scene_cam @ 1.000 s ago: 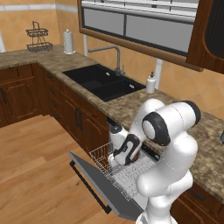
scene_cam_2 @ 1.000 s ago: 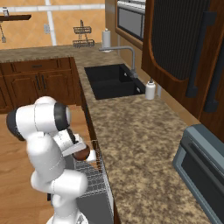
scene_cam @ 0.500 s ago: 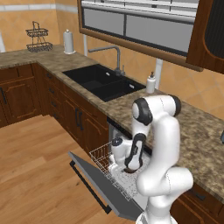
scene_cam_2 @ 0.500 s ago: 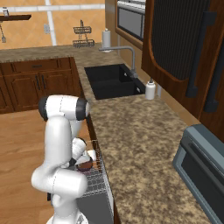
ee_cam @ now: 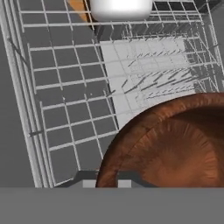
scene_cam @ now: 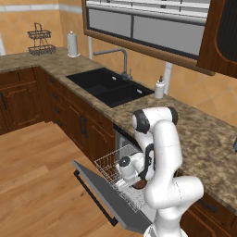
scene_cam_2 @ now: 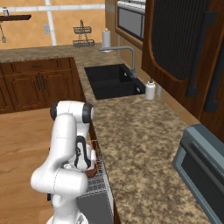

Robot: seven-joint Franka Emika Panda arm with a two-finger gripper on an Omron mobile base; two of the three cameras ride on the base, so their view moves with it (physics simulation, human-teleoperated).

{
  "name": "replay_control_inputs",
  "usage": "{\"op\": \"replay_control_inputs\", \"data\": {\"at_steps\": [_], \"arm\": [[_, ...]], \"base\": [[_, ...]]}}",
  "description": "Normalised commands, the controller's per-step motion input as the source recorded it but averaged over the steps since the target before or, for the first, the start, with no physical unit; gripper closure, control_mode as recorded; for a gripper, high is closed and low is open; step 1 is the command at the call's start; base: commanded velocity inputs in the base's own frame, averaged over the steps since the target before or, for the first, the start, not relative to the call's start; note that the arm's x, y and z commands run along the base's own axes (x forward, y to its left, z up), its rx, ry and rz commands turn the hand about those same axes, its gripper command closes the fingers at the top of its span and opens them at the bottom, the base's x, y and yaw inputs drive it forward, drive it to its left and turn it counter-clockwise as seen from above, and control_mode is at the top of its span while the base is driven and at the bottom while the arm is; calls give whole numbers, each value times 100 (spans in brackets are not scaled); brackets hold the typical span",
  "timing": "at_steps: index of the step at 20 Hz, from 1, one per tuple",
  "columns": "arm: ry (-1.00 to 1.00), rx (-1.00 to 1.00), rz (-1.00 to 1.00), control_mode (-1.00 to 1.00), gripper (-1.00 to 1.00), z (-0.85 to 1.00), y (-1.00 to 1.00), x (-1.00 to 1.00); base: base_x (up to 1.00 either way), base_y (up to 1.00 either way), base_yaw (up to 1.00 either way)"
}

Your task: Pick up the cup and bowl from the counter, place them in the dishwasher, and close the dishwasher door.

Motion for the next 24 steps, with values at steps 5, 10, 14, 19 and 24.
{"op": "replay_control_inputs", "data": {"at_steps": [5,10,14,19,24], "arm": [[0,0,-5,-100,100,-41,0,59],[0,0,0,-100,-100,-26,0,45],[0,0,0,-100,-100,-12,0,15],[-9,0,0,-100,-100,23,2,-26],[-20,0,0,-100,-100,100,27,-88]], "base": [[0,0,0],[0,0,0],[0,0,0],[0,0,0],[0,0,0]]}}
